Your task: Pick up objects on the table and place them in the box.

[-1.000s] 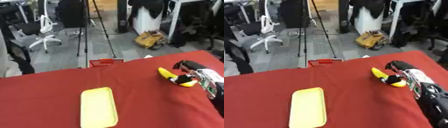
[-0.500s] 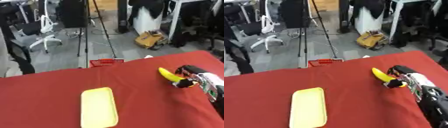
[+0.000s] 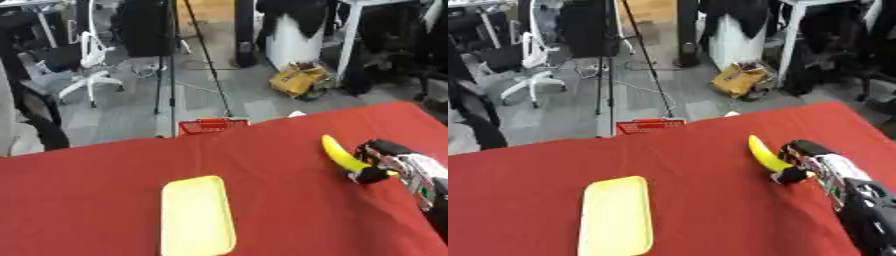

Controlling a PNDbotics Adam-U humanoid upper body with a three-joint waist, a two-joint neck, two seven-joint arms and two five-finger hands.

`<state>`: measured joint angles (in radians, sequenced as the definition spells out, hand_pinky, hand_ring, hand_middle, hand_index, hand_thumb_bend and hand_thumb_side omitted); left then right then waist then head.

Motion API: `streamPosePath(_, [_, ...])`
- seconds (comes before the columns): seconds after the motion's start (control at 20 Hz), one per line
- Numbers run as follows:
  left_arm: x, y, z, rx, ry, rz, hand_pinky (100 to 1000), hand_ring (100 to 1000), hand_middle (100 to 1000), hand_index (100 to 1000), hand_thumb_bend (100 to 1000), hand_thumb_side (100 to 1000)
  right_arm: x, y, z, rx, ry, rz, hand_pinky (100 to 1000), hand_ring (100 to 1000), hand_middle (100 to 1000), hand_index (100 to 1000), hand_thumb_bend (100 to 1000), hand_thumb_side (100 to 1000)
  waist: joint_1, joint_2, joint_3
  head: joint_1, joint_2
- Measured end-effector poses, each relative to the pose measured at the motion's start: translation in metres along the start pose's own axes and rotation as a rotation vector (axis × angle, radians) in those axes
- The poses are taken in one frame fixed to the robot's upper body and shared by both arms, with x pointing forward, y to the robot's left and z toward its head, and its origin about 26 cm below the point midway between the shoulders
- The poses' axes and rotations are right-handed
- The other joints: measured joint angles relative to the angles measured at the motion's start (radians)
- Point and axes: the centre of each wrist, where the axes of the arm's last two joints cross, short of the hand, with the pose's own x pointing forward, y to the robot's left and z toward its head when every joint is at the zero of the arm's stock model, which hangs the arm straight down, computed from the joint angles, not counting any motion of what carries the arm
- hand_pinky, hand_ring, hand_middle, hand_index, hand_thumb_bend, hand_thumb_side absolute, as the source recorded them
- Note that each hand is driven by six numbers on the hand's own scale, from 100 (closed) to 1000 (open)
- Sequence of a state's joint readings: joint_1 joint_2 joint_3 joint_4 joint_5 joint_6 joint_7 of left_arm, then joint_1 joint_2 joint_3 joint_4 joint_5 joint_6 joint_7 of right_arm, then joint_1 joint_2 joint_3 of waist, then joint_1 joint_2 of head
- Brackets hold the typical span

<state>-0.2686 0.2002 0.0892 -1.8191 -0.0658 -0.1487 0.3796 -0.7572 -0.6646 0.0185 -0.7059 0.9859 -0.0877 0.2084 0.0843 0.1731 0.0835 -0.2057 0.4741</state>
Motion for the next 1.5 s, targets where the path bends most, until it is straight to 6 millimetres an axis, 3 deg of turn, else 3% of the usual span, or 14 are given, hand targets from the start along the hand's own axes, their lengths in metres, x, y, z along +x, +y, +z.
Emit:
streamPosePath(0.3, [0.0,0.0,0.0,0.0,0.0,0.0,658,782,800,850,818,930,0.003,-0.005,0.0,-0.041,-0.028,-0.009,440,498,549,693,342,443,0.0,0.0,0.0,0.0,0.0])
streamPosePath(0.75, [0.0,0.0,0.0,0.0,0.0,0.0,659,782,800,850,818,931,0.033,-0.039,0.007,-0.199,-0.191,-0.013,438,493,536,684,317,446,0.0,0.0,-0.003,0.0,0.0])
streamPosePath(0.95, [0.0,0.0,0.0,0.0,-0.001,0.0,659,783,800,850,818,931,0.057,-0.053,0.014,-0.238,-0.322,-0.013,432,487,529,680,278,422,0.0,0.0,-0.002,0.0,0.0])
streamPosePath(1.05, [0.0,0.0,0.0,-0.001,-0.001,-0.001,659,783,800,850,819,931,0.072,-0.057,0.016,-0.245,-0.387,-0.022,429,484,525,676,217,394,0.0,0.0,0.0,0.0,0.0])
streamPosePath(1.5, [0.0,0.0,0.0,-0.003,-0.002,-0.001,659,782,800,850,818,931,0.149,-0.051,0.017,-0.156,-0.618,-0.019,435,488,523,675,212,384,0.0,0.0,0.016,-0.001,0.0])
